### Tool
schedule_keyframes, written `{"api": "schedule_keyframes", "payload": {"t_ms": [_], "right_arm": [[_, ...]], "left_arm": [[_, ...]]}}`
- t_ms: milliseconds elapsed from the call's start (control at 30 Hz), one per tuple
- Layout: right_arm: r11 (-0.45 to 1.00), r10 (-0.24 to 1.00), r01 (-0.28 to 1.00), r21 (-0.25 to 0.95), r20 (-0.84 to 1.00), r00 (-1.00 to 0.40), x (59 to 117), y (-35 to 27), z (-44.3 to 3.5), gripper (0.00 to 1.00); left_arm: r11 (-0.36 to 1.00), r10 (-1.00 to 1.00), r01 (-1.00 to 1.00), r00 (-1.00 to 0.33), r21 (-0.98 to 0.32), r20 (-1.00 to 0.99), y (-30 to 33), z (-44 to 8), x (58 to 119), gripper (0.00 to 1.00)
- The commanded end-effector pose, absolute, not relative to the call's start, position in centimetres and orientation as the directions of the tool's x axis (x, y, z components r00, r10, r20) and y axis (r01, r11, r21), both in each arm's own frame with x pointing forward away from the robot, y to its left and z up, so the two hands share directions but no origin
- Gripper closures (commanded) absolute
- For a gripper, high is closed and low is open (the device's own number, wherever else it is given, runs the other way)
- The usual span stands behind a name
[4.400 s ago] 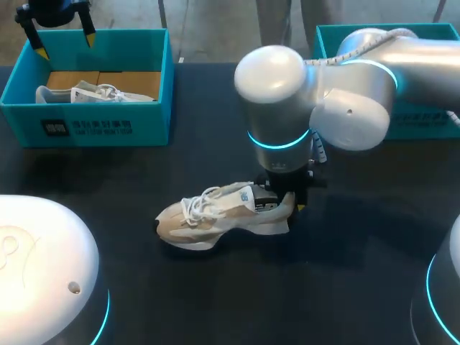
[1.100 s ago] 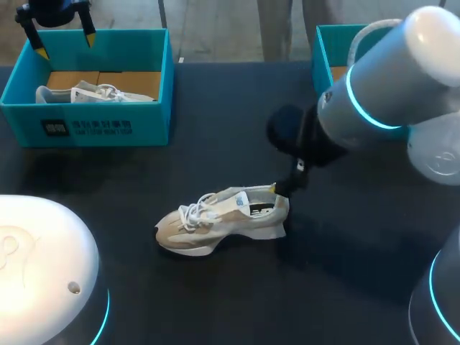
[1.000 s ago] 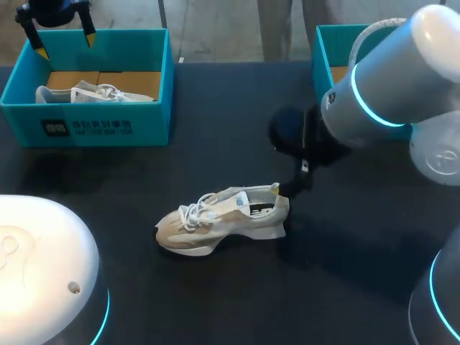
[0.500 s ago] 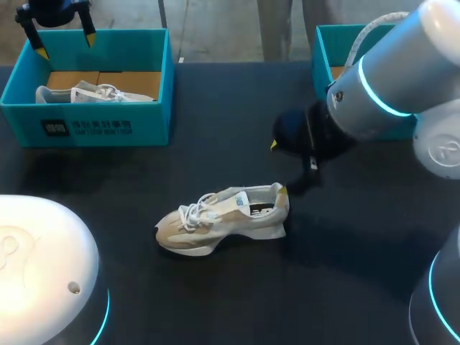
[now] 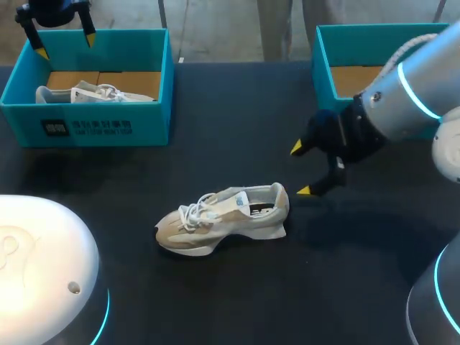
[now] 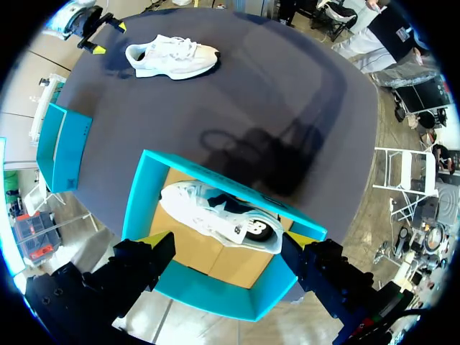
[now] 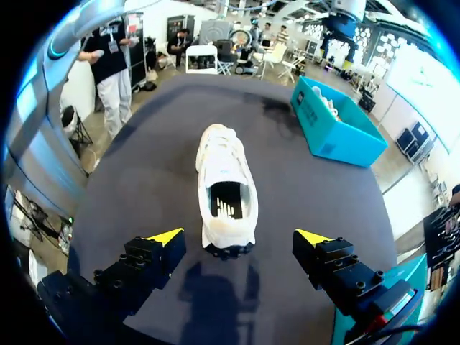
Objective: Take the shoe out of the shoebox, open the shoe tongue, remove and reinsert the insole, then place the shoe into the shoebox
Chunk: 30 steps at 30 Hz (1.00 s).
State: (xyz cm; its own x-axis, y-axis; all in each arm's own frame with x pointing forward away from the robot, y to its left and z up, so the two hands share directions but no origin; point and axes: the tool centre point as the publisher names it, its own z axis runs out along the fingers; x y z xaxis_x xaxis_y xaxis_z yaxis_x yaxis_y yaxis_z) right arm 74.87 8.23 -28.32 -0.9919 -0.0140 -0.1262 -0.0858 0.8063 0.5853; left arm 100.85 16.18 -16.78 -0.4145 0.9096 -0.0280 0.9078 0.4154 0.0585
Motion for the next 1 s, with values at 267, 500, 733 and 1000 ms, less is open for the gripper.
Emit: {"api": "schedule_keyframes", "payload": {"t_ms": [267, 500, 733, 1000], "right_arm": [[0.686, -0.025, -0.098, 0.721, -0.11, -0.994, 76.5, 4.6, -32.7, 0.0], [0.675, -0.029, -0.09, 0.732, -0.096, -0.995, 76.0, 3.8, -34.9, 0.0], [0.668, -0.002, -0.067, 0.741, -0.088, -0.996, 75.8, 3.4, -36.3, 0.0], [0.66, 0.012, -0.052, 0.75, -0.08, -0.997, 75.4, 3.6, -37.3, 0.0]], "left_arm": [[0.415, 0.91, 0.908, -0.414, 0.06, -0.026, 16.2, -16.8, 100.8, 0.0], [0.415, 0.91, 0.908, -0.414, 0.06, -0.026, 16.2, -16.8, 100.8, 0.0], [0.415, 0.91, 0.908, -0.414, 0.06, -0.026, 16.2, -16.8, 100.8, 0.0], [0.415, 0.91, 0.908, -0.414, 0.06, -0.026, 16.2, -16.8, 100.8, 0.0]]}}
